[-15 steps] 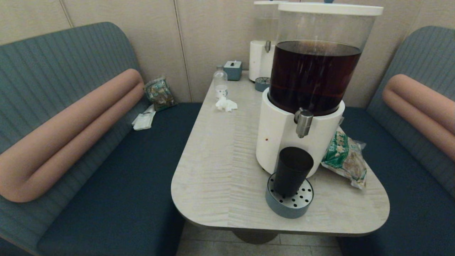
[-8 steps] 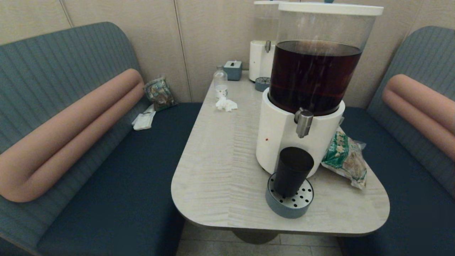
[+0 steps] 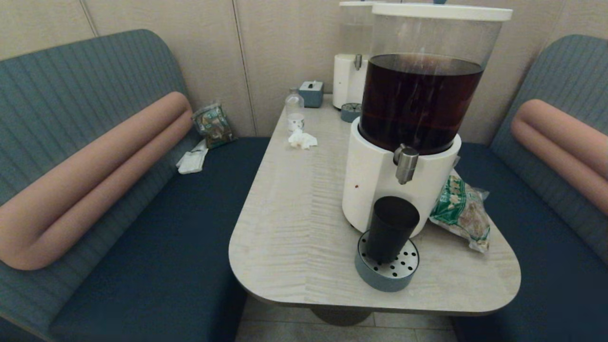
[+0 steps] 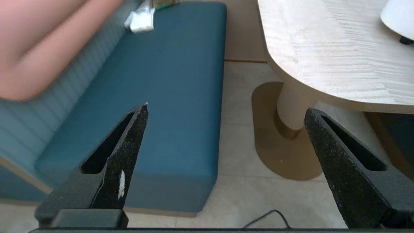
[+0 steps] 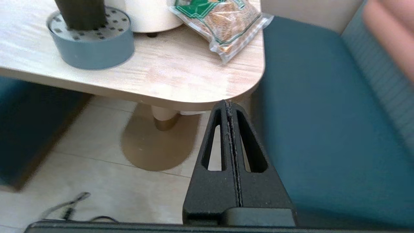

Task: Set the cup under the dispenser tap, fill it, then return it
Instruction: Turn on the faucet

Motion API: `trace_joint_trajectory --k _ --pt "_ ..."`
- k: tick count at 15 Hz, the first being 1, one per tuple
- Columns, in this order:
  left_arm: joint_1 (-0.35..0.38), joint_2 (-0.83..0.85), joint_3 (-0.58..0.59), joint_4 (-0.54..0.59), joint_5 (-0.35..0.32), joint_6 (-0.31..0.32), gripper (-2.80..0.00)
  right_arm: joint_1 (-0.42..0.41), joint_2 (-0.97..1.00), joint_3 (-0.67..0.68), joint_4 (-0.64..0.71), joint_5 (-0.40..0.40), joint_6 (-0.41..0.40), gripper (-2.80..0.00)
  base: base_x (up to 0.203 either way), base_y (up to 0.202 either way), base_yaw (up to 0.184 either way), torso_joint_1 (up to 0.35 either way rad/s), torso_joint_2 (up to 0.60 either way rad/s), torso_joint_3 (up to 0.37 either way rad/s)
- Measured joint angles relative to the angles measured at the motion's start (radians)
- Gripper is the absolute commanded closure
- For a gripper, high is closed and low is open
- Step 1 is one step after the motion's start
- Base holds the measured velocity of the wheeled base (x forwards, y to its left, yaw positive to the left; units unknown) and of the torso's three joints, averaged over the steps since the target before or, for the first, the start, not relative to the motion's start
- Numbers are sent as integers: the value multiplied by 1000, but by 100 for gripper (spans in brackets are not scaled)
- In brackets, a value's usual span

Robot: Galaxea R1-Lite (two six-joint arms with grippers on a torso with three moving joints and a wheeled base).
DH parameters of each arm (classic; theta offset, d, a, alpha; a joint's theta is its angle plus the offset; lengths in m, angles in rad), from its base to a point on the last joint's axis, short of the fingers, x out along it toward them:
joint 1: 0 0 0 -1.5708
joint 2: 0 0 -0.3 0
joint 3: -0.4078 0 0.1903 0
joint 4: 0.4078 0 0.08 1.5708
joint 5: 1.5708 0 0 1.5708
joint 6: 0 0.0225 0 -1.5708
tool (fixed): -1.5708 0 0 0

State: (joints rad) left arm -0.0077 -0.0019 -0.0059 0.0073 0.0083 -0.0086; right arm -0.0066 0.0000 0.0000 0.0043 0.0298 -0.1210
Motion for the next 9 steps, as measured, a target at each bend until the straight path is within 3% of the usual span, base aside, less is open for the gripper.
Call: trace_joint_trajectory --k 5,9 --pt "0 0 2 -6 -3 19 -280 2 0 -18 52 7 -29 0 0 0 0 0 0 0" --pt "0 0 4 -12 -3 10 -280 2 0 -70 62 -18 58 0 0 0 0 0 0 0"
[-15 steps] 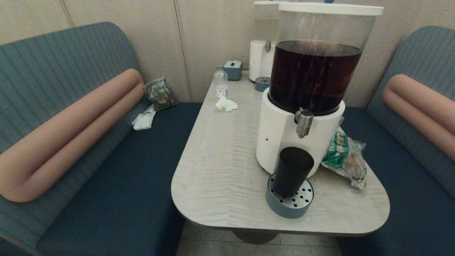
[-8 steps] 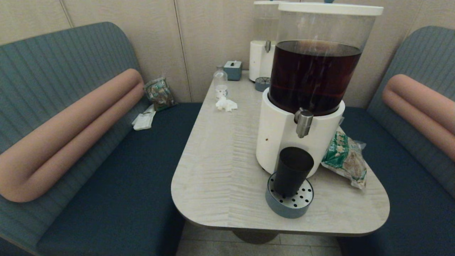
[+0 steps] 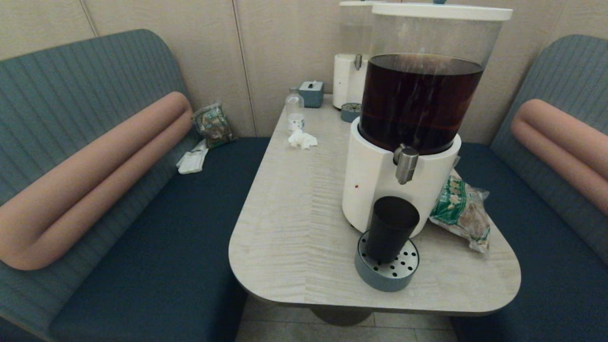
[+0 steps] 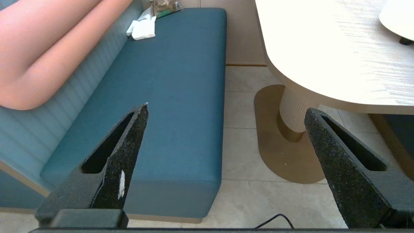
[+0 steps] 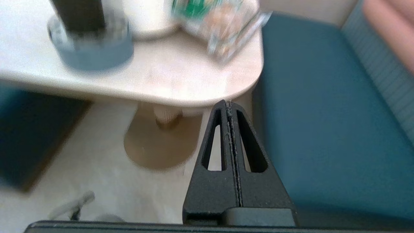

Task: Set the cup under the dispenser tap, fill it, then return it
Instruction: Turn on the faucet

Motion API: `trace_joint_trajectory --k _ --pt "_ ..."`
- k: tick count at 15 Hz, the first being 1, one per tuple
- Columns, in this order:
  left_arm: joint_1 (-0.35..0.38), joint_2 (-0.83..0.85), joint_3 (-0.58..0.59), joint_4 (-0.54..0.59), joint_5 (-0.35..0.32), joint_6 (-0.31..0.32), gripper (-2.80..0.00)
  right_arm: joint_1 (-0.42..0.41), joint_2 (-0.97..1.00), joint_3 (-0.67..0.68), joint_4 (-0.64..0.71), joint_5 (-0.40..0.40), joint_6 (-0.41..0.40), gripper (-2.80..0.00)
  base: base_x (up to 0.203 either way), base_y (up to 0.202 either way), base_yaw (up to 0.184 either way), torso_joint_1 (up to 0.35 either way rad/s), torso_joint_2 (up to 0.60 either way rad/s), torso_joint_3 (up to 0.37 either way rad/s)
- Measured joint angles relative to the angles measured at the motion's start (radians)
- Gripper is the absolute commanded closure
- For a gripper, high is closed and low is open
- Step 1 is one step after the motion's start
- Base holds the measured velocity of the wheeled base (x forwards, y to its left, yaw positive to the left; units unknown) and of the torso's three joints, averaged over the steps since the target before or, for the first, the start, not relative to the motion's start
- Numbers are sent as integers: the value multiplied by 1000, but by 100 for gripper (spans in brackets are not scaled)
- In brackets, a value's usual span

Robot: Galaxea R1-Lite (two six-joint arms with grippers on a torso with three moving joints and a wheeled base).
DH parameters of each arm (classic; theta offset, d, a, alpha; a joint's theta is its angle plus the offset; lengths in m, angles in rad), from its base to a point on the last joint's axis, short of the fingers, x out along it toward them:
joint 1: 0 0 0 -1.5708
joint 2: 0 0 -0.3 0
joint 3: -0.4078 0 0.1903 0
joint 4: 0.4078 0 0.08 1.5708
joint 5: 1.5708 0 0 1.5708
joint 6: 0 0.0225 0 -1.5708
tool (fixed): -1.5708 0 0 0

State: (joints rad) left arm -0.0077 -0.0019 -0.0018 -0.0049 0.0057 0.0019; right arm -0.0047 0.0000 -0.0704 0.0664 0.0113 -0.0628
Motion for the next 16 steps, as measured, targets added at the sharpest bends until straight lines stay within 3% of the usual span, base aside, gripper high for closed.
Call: trace_joint_trajectory --k 2,5,12,14,16 --pt "0 0 0 1 0 4 -280 0 0 -43 52 -6 -11 0 0 0 0 0 0 0" --pt "0 0 0 2 0 5 -280 -1 0 43 -45 -5 4 0 0 0 0 0 0 0" --pt "0 0 0 3 0 7 -280 0 0 68 -52 -14 57 0 0 0 0 0 0 0" --pt "0 0 0 3 0 7 -280 1 3 15 -17 -13 63 0 0 0 0 0 0 0" --pt "0 0 0 2 0 7 -280 1 28 -163 53 -9 93 0 0 0 0 0 0 0"
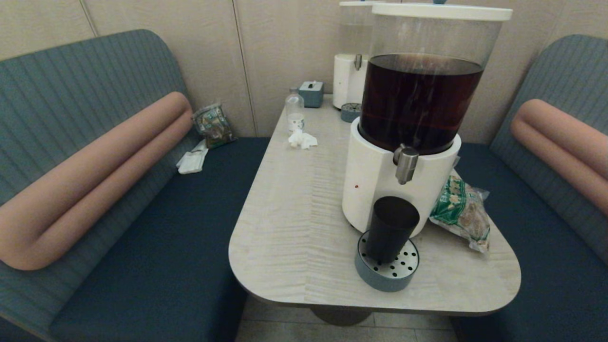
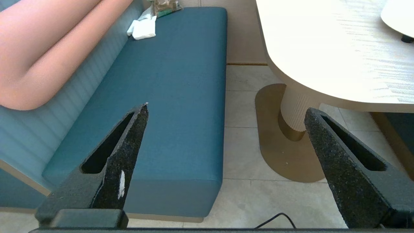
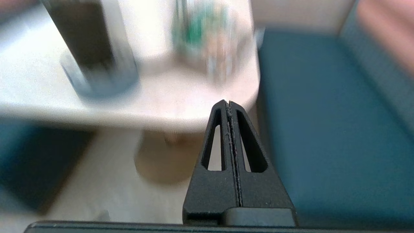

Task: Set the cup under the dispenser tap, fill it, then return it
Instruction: Turn on the faucet

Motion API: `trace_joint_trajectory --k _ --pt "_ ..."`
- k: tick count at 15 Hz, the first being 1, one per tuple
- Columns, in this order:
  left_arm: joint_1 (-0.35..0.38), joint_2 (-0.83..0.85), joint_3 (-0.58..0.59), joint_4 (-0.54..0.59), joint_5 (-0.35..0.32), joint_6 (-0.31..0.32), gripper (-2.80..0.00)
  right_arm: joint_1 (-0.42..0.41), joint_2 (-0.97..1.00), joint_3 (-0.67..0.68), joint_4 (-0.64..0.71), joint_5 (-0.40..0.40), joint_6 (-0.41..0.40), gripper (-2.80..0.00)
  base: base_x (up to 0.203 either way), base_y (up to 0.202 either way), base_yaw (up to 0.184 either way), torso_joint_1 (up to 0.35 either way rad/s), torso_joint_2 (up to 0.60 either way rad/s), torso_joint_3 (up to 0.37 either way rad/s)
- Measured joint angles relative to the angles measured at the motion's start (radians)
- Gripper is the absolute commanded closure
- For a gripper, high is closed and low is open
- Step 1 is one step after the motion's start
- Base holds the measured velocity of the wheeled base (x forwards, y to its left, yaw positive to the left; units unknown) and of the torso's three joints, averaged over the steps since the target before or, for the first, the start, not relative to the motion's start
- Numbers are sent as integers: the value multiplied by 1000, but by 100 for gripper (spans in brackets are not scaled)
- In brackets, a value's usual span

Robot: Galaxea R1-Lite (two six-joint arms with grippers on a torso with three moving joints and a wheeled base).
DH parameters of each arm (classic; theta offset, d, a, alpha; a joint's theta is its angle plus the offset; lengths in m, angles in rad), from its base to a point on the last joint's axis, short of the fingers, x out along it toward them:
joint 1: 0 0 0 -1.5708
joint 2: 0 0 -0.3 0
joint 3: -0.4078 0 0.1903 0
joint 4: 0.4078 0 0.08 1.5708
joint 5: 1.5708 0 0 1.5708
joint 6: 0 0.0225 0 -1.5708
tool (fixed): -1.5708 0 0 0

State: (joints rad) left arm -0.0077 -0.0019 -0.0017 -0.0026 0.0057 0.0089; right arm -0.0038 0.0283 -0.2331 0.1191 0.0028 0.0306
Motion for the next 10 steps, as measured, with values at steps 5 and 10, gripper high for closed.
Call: trace_joint_trajectory --k 5,10 --pt "0 0 0 -2 -1 -10 -280 49 389 -499 27 36 222 0 0 0 0 0 0 0" --pt "0 0 0 -2 -1 -17 -280 161 959 -813 7 359 475 0 0 0 0 0 0 0"
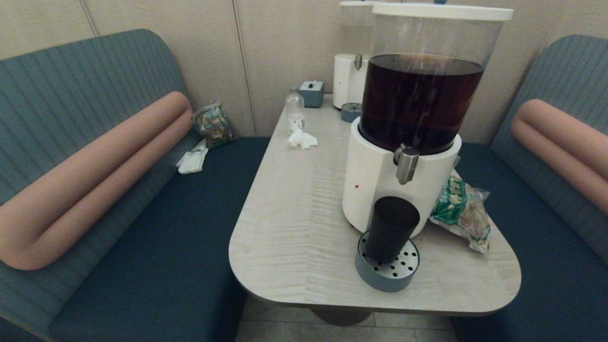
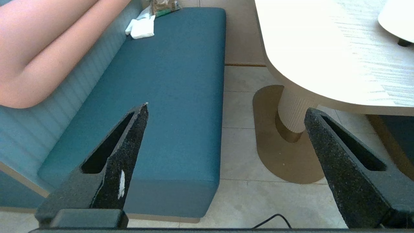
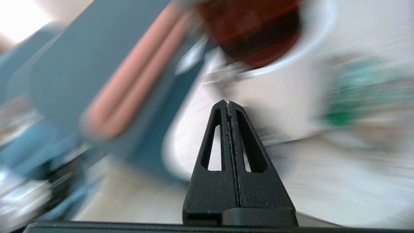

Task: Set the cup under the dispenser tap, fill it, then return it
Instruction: Turn on the faucet

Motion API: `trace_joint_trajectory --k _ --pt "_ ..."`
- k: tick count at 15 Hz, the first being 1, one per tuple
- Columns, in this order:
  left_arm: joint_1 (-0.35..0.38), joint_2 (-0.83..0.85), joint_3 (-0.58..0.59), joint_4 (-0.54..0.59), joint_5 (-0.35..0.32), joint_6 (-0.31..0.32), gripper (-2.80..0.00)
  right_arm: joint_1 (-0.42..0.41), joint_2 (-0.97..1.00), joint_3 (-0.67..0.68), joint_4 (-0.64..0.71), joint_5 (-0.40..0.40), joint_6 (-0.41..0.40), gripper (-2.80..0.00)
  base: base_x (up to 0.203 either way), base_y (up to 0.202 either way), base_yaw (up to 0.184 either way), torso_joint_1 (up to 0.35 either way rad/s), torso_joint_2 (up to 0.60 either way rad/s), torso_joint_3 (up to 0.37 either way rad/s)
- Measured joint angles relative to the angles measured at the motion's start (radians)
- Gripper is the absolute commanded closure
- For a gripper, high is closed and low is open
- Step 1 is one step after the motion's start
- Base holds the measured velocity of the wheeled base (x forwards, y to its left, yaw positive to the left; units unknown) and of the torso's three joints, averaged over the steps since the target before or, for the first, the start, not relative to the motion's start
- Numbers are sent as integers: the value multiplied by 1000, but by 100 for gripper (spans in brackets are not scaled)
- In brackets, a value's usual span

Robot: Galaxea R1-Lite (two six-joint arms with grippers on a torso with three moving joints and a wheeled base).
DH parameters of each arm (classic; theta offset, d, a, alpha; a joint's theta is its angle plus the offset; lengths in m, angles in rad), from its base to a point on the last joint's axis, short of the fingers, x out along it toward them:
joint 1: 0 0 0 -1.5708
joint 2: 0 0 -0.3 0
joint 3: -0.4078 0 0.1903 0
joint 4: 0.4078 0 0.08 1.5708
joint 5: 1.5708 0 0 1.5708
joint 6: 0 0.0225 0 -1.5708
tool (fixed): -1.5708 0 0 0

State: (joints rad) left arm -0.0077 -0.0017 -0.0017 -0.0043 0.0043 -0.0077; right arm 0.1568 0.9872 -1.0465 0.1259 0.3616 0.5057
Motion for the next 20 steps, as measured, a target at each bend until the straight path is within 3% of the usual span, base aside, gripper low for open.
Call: trace_joint_trajectory --k 3,5,7,10,12,16,20 --pt "0 0 0 0 0 0 -280 -25 259 -155 -43 303 123 0 0 0 0 0 0 0" --pt "0 0 0 0 0 0 -280 -68 351 -181 -122 497 203 0 0 0 0 0 0 0" --pt "0 0 0 0 0 0 -280 -138 397 -128 -232 630 253 0 0 0 0 0 0 0" --pt "0 0 0 0 0 0 -280 -253 439 -1 -489 836 390 0 0 0 0 0 0 0" --pt "0 0 0 0 0 0 -280 -276 476 98 -705 875 485 0 0 0 0 0 0 0" --pt "0 0 0 0 0 0 -280 -253 578 229 -1146 872 698 0 0 0 0 0 0 0" --pt "0 0 0 0 0 0 -280 -174 690 277 -1528 757 897 0 0 0 0 0 0 0"
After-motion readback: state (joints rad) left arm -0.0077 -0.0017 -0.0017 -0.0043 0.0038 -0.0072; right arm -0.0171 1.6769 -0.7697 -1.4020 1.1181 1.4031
